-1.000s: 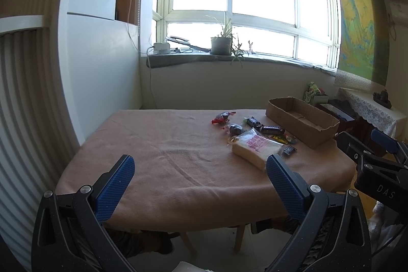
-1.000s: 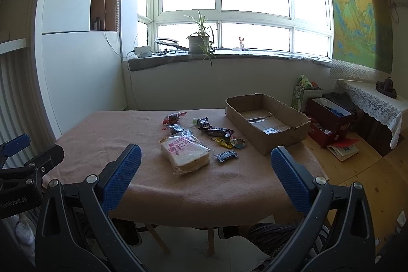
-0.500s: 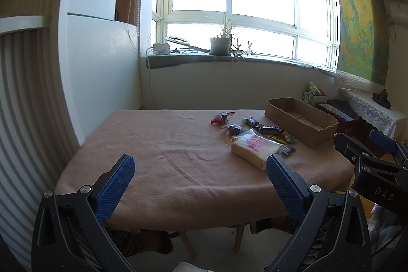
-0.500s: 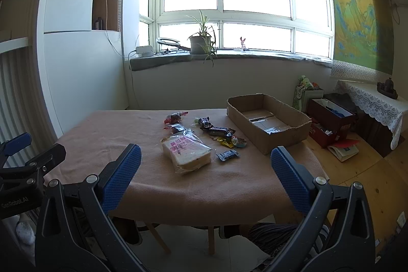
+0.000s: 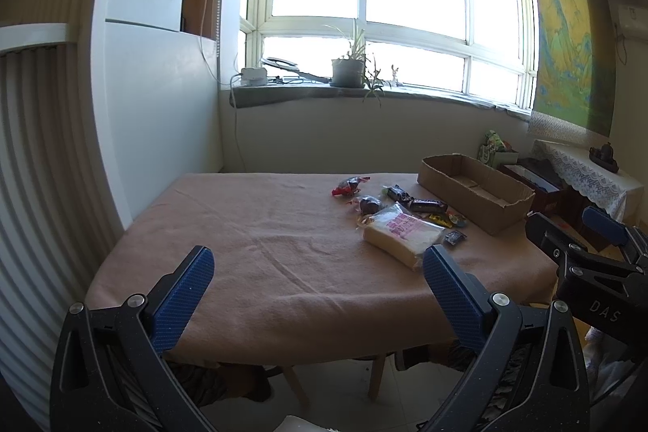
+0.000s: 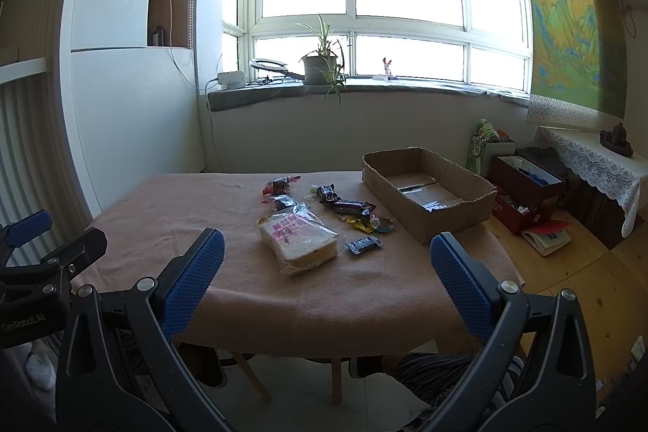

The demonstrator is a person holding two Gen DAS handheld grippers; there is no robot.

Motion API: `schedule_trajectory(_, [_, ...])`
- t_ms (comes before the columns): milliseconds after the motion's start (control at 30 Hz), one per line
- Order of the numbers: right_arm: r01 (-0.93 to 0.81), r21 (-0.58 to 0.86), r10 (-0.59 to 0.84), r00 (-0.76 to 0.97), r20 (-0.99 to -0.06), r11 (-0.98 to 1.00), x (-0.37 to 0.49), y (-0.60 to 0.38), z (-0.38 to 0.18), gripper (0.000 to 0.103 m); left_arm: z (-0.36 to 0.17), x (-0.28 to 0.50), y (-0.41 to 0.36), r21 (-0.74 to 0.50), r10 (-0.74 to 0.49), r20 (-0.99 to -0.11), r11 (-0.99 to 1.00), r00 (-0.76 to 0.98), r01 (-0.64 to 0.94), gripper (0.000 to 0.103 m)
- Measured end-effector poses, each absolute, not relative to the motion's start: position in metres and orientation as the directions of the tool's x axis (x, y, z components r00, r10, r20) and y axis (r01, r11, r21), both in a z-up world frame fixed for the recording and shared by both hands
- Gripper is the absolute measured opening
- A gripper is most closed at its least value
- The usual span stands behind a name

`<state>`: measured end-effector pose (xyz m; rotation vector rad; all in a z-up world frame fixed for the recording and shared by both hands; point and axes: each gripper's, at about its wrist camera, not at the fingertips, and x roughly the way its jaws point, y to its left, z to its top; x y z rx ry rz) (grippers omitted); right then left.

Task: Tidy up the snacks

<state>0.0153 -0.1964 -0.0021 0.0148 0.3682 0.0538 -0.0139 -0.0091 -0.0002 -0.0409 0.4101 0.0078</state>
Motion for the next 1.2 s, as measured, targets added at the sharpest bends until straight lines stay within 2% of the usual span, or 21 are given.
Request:
schedule_trajectory(600, [-0.060, 0.028, 0.066, 0.925, -0.375, 0.998, 0.018, -0.196, -0.010, 0.103, -0.003, -0.007, -0.010, -0.048, -0.011, -0.412, 0.999, 0.911, -0.010, 0.102])
schedule_trajectory(833, [-0.082, 0.068, 0.104, 0.896, -0.432, 0.994, 0.051, -0.214, -0.018, 0.103, -0.017, 0.021, -0.005, -0.091, -0.062, -0.470, 0.996, 0.880, 0.021, 0.102])
schedule_trajectory(1200, [-0.227, 0.196, 0.299, 0.774, -0.558, 0.954, 0.131, -0.239, -0.044, 0.103, -0.052, 0.082, 0.004, -0.234, -0.186, -0.593, 0.971, 0.783, 0.053, 0.095])
